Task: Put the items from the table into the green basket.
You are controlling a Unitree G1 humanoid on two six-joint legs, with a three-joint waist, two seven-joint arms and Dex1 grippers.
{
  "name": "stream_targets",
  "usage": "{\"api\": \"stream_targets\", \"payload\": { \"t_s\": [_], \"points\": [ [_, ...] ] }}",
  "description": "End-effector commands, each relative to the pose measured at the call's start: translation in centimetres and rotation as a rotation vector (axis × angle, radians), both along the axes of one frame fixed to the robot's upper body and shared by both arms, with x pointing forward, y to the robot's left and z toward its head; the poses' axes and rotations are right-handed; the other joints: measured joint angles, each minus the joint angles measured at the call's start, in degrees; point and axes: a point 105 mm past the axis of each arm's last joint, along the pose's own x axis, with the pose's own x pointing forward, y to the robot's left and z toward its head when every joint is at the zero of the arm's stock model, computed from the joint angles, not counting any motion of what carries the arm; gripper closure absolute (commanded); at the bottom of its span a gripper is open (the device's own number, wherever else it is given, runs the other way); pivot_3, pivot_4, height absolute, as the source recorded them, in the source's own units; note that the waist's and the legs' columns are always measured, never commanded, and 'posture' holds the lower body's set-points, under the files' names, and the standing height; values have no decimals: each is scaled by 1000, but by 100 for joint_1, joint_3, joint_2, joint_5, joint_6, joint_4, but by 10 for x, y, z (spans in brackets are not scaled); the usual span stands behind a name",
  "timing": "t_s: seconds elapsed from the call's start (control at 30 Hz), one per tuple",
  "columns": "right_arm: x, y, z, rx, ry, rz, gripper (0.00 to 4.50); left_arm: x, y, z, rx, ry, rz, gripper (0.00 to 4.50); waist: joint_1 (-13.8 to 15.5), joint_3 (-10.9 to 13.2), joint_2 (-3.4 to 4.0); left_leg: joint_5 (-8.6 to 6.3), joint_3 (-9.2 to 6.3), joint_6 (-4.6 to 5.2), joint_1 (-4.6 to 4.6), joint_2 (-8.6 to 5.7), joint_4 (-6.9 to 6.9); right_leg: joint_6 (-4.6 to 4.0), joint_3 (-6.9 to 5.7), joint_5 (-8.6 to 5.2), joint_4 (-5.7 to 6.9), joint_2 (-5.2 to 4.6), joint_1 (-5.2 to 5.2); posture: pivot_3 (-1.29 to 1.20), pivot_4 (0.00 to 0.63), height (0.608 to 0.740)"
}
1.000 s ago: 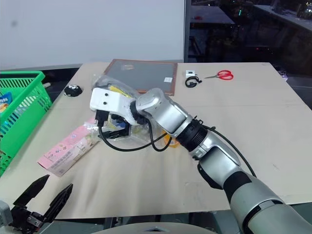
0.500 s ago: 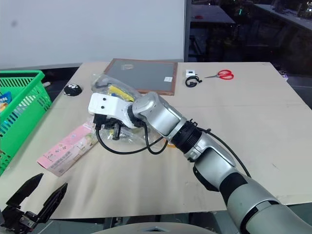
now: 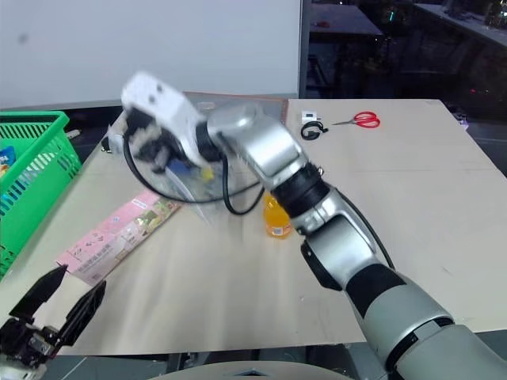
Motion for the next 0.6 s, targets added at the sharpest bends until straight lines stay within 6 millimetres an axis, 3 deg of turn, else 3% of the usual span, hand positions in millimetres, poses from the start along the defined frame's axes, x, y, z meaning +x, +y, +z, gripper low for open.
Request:
{"api": "stream_targets", "payload": {
  "t_s": [0.03, 0.3, 0.6],
  "points": [
    [13, -5, 46, 172, -13, -63, 4435, 11, -6, 22, 12, -76, -21, 0, -6, 0, 1, -1, 1, -1, 1, 1, 0, 0, -1, 0, 0, 0, 0, 236, 16, 740],
    [71, -32, 92, 450, -122, -354, 4435, 31, -13, 44, -3, -155, -39, 0, -143, 1, 0, -1, 3, -3, -4, 1, -3, -4, 0, 3, -3, 2, 4, 225, 13, 740],
    [111, -101, 127, 585, -201, -591, 4435, 57, -22, 45, -20, -154, -102, 0, -137, 3, 3, -1, 0, -3, -13, -1, -9, -26, 0, 18, -6, 4, 2, 206, 7, 740]
  ]
}}
